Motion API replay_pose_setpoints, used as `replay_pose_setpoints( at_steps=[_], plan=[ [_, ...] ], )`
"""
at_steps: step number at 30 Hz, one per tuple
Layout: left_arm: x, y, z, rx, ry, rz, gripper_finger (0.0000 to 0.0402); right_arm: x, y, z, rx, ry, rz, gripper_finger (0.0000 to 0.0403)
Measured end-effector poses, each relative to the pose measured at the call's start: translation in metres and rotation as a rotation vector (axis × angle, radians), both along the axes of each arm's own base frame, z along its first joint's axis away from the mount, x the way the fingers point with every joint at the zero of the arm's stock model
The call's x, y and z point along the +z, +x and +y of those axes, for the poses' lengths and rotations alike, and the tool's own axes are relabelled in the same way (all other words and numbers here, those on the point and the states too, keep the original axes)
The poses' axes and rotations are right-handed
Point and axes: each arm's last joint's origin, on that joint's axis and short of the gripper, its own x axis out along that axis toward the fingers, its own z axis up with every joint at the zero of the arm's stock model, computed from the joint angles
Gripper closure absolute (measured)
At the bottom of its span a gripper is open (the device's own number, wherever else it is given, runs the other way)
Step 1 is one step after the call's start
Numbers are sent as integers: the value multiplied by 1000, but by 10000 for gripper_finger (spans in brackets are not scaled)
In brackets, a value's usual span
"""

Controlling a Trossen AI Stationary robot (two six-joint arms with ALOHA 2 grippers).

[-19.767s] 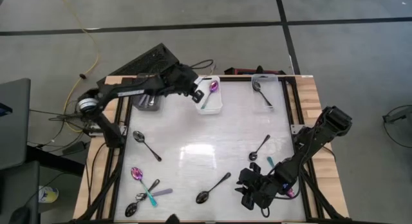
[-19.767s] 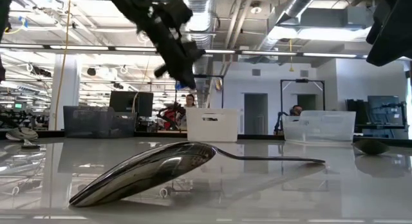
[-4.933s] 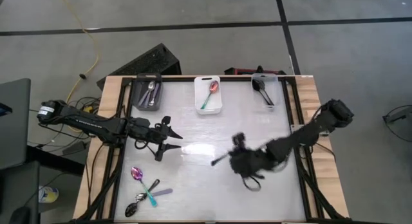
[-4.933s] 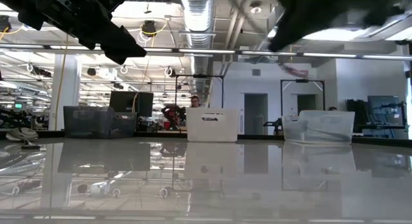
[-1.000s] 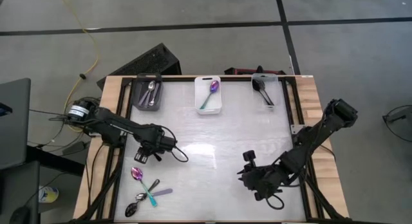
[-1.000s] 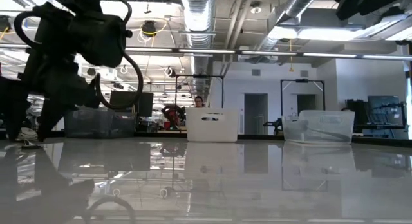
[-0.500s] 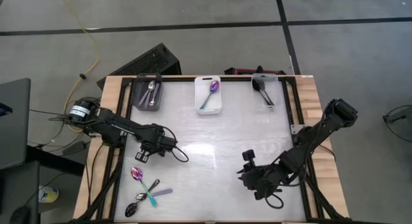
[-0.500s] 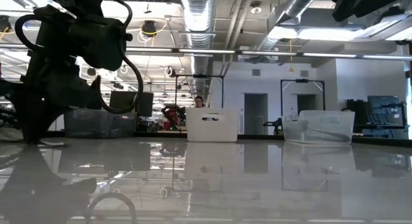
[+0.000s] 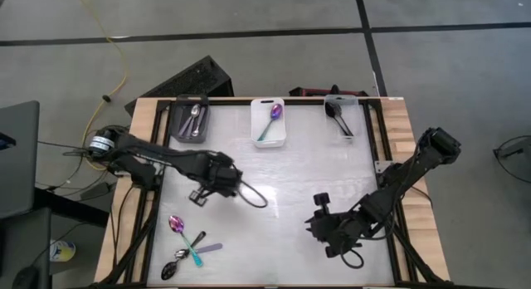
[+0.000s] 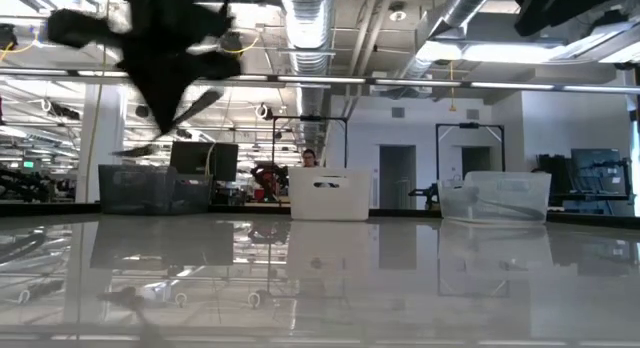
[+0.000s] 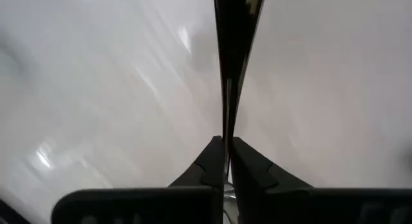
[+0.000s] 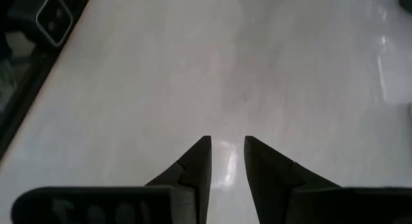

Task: Sort silverware by color (type)
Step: Put the black spoon into the transparent bin

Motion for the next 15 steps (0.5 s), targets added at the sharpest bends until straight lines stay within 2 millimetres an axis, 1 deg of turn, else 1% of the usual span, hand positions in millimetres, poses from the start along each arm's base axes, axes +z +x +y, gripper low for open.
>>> replay_pose_setpoints(
  at_steps=[3,5,9,12,15],
  plan=[
    [20,21,-2,-21,-27,-209,401,0,0,0,-82,77,-2,288],
    [26,33,-3,-33,-67,-334,401,-2,1,0,-143,125,-23,288],
    [26,53,-6,-27,-257,-577,401,-21,-4,-4,-247,111,-94,288],
    [21,59,-7,-20,-337,-684,401,-38,-7,-6,-284,73,-204,288],
    [26,67,-8,-1,-430,-828,401,-49,-5,-10,-297,33,-340,288]
  ],
)
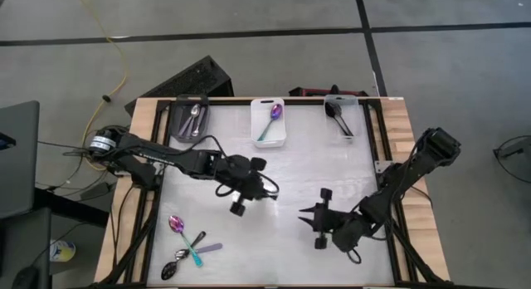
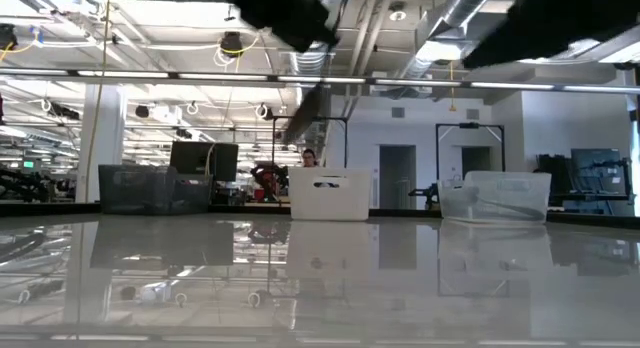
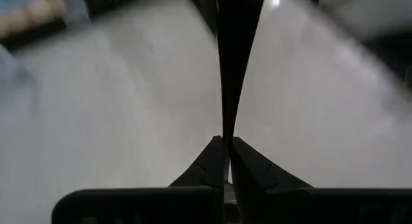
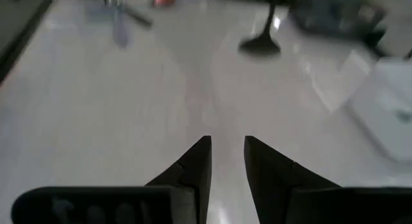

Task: Sort silverware by color (type)
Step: Put the black spoon into the transparent bin

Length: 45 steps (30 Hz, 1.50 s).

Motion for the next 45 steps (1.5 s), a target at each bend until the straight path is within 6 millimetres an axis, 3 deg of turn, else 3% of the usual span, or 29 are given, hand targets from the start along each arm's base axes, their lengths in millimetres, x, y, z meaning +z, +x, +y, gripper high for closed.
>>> replay_pose_setpoints(
  at_steps=[7,16,30,41,45],
  plan=[
    [20,9,-8,-48,-102,-227,401,3,28,-31,53,-76,-159,288],
    [16,9,-7,-28,1,-224,401,12,47,-54,195,-141,-190,288],
    [16,9,-6,-16,36,-225,401,18,52,-61,198,-224,-235,283],
    [16,10,-6,-12,42,-234,401,20,57,-73,172,-214,-252,206],
    [18,11,-4,42,66,-251,401,20,57,-73,171,-213,-257,211]
  ],
)
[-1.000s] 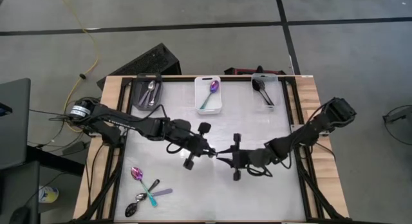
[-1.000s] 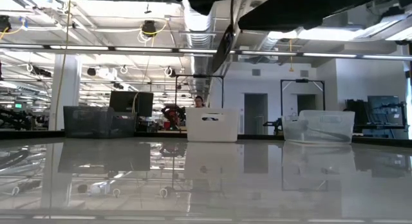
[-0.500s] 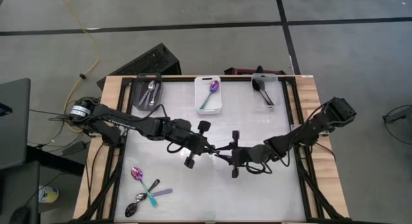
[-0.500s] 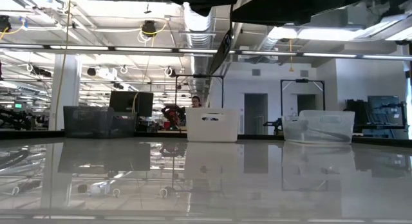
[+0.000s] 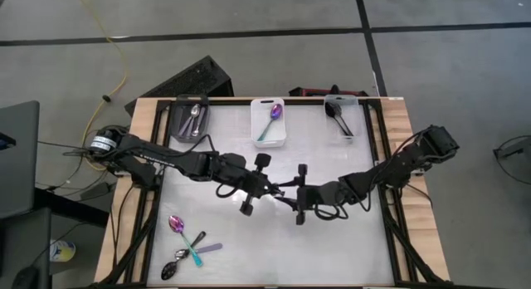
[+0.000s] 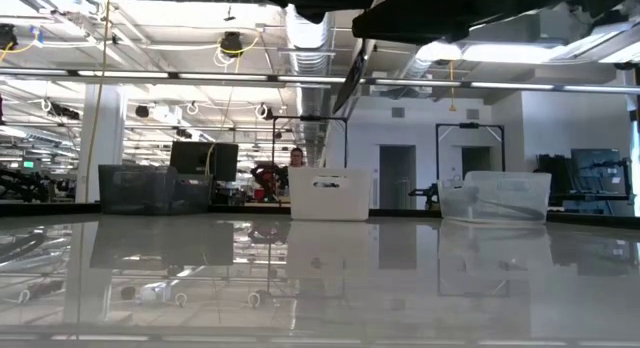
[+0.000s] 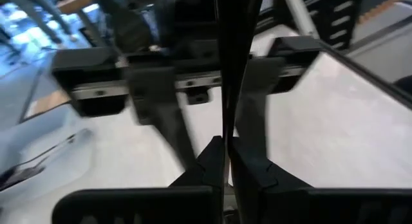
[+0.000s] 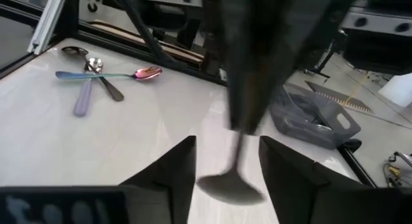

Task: Sort silverware by color (type)
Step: Put the black spoon into the transparent bin

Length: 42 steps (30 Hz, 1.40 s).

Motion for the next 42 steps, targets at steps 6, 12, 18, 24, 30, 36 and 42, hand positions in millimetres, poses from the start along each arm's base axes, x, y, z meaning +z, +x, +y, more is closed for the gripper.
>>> replay_pose_setpoints(
  at_steps=[6,12,18,24,30,36,42],
  plan=[
    [1,0,1,28,7,-13,401,0,0,-1,-20,-6,-5,292],
    [1,0,2,48,13,-10,400,0,-1,-2,-94,-33,-2,374],
    [-5,-4,6,239,113,62,348,16,-14,-9,-214,-78,8,374],
    [8,-24,1,285,137,109,286,32,-47,-39,-423,-105,89,374],
    [12,-68,3,351,104,151,275,15,-97,-102,-814,-51,20,374],
    [-20,-117,13,383,-29,-88,287,-12,-128,-157,-953,-96,-6,374],
    [-32,-151,20,390,-143,-259,288,-14,-137,-195,-976,-191,53,374]
  ],
)
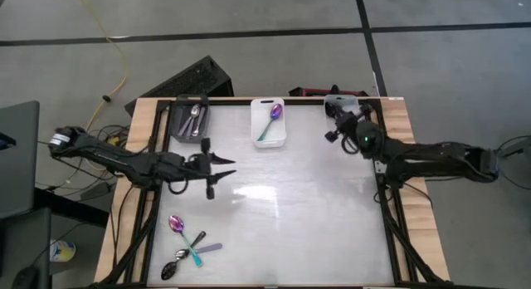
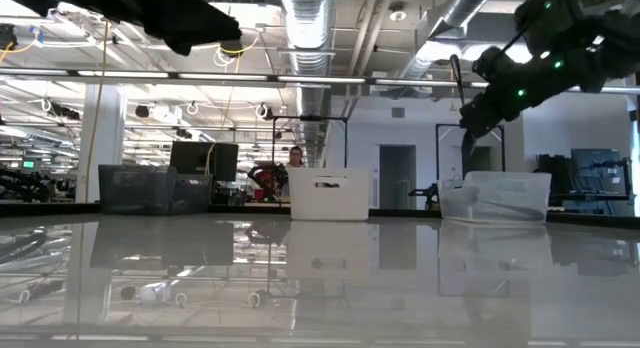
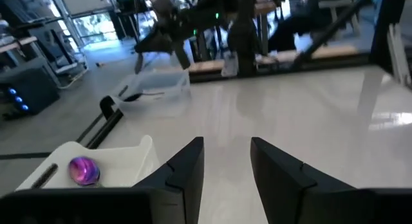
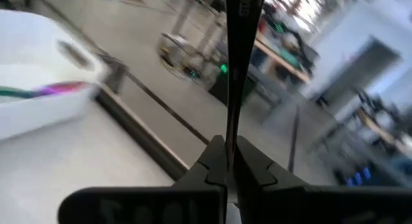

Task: Sort silverware by color (type)
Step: Put the black spoon into the transparent bin

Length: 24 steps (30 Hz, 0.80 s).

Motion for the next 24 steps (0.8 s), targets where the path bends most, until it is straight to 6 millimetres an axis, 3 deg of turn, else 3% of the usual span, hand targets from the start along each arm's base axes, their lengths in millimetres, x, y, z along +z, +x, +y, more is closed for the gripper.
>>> replay_pose_setpoints(
  at_steps=[10,17,24],
  plan=[
    [13,-15,3,-3,-36,-80,288,-10,-24,-46,-84,189,-255,369],
    [13,-15,3,-4,-39,-79,288,-20,-29,-58,-138,258,-293,330],
    [12,-15,3,-3,-50,-72,288,-22,-27,-56,-114,269,-267,270]
  ],
)
